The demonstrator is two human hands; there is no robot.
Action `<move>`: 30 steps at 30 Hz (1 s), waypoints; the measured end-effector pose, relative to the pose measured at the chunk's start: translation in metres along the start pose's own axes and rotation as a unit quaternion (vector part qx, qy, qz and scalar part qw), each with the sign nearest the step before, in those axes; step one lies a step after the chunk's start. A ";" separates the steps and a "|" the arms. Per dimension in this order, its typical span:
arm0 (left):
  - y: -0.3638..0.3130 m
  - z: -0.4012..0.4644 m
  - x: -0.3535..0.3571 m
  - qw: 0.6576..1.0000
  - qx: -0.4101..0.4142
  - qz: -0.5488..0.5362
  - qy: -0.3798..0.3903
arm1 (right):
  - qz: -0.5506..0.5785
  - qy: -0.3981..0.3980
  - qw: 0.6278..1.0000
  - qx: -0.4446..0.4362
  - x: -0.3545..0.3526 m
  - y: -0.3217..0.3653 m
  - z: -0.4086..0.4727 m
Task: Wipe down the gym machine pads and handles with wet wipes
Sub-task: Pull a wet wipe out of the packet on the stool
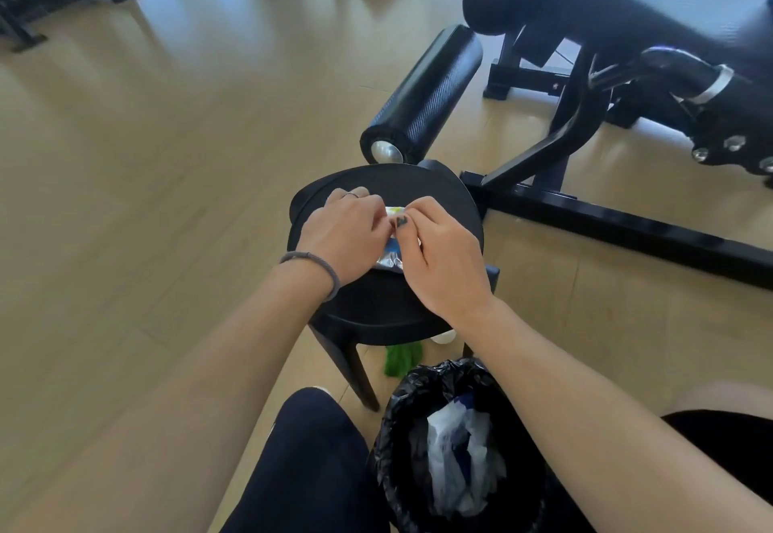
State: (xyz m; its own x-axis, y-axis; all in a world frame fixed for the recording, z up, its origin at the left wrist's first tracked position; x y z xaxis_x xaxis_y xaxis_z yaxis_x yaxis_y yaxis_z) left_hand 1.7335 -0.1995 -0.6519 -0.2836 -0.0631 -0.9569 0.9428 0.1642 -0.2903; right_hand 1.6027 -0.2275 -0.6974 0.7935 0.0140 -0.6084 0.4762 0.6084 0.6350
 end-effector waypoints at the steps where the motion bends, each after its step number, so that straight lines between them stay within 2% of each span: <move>1: 0.002 0.001 0.000 1.000 0.003 -0.013 -0.006 | -0.005 -0.004 1.000 0.001 0.000 0.000 0.000; 7: 0.015 0.007 -0.005 0.998 0.007 -0.065 -0.014 | -0.035 -0.011 0.999 -0.017 0.001 0.002 -0.001; 16: 0.052 0.005 -0.013 0.986 -0.029 -0.142 -0.082 | -0.060 -0.019 0.997 -0.040 0.001 0.004 -0.001; 20: 0.055 -0.001 -0.015 0.988 0.043 -0.101 -0.106 | -0.075 -0.017 0.996 -0.042 0.003 0.004 -0.001; 23: 0.049 -0.004 -0.019 0.989 0.116 -0.038 -0.088 | -0.080 -0.011 0.996 -0.043 0.002 0.004 -0.001; 27: 0.041 -0.001 -0.022 0.957 0.265 0.097 -0.068 | -0.084 -0.011 0.996 -0.039 0.002 0.004 -0.001; 30: 0.041 0.005 -0.024 0.947 0.292 0.120 -0.053 | -0.086 -0.004 0.996 -0.033 0.003 0.003 -0.001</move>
State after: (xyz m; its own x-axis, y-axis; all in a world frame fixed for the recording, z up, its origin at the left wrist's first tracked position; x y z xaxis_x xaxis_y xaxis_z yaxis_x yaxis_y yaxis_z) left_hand 1.7803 -0.1965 -0.6404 -0.0589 -0.1959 -0.9789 0.9229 -0.3844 0.0214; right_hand 1.6067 -0.2250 -0.6976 0.7051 -0.1016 -0.7018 0.5803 0.6514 0.4888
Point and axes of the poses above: each hand's wrist, its own z-axis towards the middle knuckle, its own x-axis out of the palm, y = z × x, the point moved 3 cm from there along z, towards the middle knuckle, and after that the axes turned 4 degrees about x, right-handed, at the moved point
